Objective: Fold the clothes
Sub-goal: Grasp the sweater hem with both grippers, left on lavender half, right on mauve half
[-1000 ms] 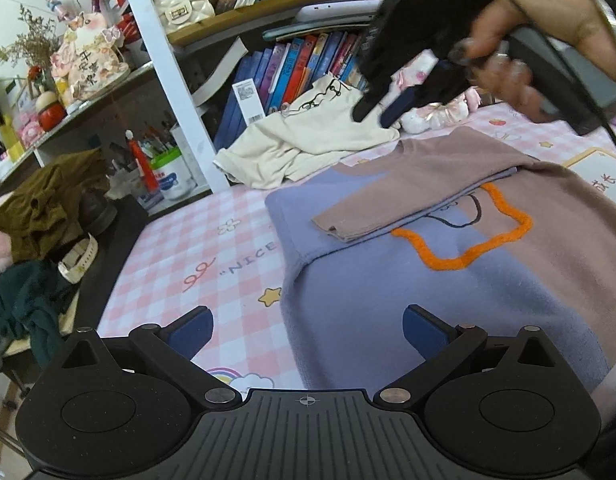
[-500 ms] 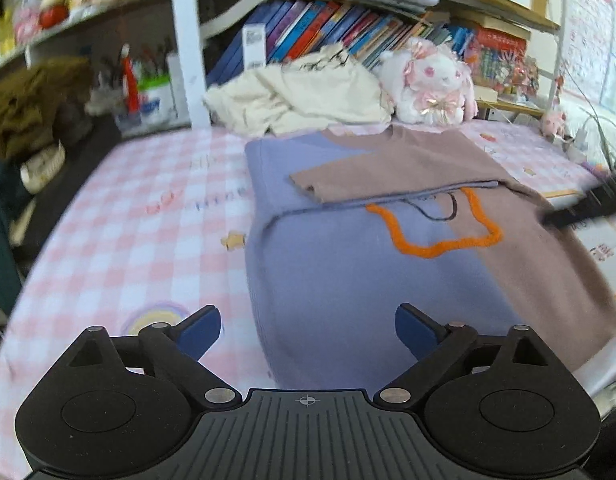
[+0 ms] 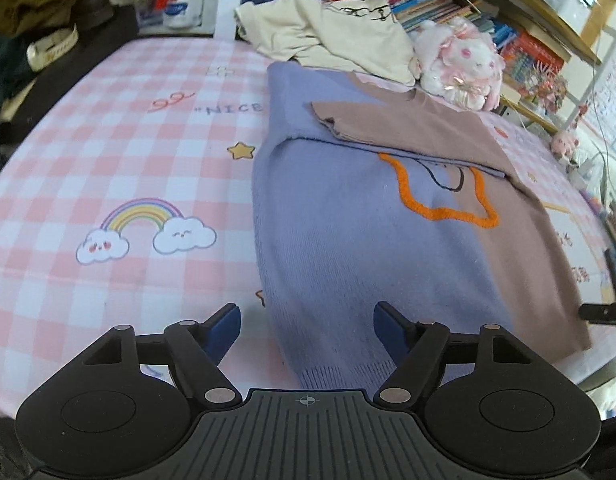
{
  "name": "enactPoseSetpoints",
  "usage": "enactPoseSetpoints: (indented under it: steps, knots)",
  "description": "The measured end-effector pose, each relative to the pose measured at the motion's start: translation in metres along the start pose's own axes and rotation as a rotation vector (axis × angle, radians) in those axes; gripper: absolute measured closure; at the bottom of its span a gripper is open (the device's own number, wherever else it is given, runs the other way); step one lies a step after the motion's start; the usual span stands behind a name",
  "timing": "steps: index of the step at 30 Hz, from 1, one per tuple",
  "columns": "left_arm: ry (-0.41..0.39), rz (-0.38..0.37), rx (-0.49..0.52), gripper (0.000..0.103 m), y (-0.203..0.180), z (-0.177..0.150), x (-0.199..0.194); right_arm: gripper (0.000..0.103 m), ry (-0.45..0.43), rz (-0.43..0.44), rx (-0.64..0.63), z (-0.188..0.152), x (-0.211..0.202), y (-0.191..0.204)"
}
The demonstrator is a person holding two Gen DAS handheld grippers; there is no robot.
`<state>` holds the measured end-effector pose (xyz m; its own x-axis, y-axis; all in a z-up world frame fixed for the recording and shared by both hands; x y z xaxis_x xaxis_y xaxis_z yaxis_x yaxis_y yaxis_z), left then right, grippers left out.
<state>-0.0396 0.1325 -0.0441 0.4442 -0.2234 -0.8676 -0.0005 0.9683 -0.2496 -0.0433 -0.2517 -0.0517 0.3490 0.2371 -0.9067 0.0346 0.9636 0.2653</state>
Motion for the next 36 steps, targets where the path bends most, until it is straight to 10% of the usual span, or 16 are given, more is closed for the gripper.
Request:
enactPoseSetpoints:
  steps: [4, 11, 18, 30, 36]
  knots:
    - [0.036, -0.029, -0.063, 0.056, 0.007, -0.002, 0.003, 0.062, 0.01, 0.026, 0.02, 0.0, 0.002, -0.002]
    - [0.042, -0.023, -0.096, 0.065, 0.011, -0.001, 0.004, 0.07, 0.023, 0.044, 0.03, 0.002, 0.007, -0.003]
    - [0.05, -0.019, -0.089, 0.097, 0.01, -0.001, 0.006, 0.088, 0.035, 0.046, 0.002, 0.005, 0.012, 0.002]
    - [-0.017, -0.085, 0.0, 0.097, -0.009, 0.012, -0.015, 0.091, -0.015, 0.164, 0.014, 0.017, -0.01, 0.019]
    - [0.051, -0.082, -0.047, 0.076, 0.001, 0.006, -0.004, 0.081, 0.016, 0.149, 0.066, 0.013, 0.002, 0.012]
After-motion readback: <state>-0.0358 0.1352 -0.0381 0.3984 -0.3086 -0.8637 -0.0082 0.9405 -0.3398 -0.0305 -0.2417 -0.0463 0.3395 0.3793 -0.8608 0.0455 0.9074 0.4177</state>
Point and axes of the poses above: each gripper's, at about its wrist camera, not at the fingertips, and x roughly the way its jaws point, y to its left, z to its top, the point moved 3 cm from there along x, roughly the way its jaws point, and after that the axes turned 9 degrees about y, right-handed, at the moved point
